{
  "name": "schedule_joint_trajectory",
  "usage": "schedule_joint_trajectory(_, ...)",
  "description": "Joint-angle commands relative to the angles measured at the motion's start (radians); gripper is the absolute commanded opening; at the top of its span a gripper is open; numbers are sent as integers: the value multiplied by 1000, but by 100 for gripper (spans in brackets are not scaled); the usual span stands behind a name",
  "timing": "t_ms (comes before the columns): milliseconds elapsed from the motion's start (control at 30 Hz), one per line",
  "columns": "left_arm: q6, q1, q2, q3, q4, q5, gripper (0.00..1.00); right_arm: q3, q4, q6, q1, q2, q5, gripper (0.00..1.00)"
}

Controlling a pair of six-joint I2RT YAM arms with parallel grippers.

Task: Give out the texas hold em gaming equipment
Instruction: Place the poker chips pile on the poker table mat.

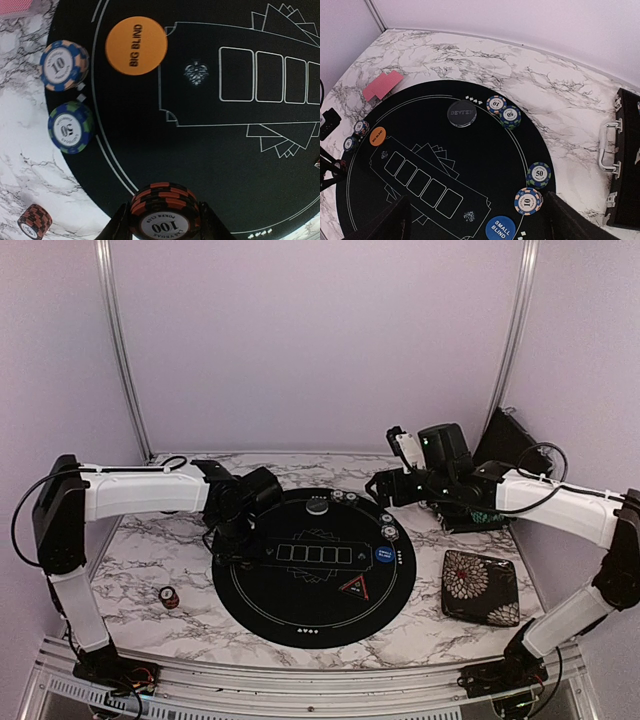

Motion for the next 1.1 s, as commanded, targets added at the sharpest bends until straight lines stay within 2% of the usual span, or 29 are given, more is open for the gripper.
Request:
schedule_joint_trajectory(0, 29, -29, 89, 105, -16, 12, 41, -19, -25, 20, -20, -51, 20, 87)
schedule_joint_trajectory(433, 65, -95, 302, 295, -16, 27, 40, -71, -59, 27, -30, -96, 34, 88)
schedule_joint_trajectory(1067, 69, -127, 383, 318, -2, 9, 42, -78, -68, 29, -31, -91, 24, 87)
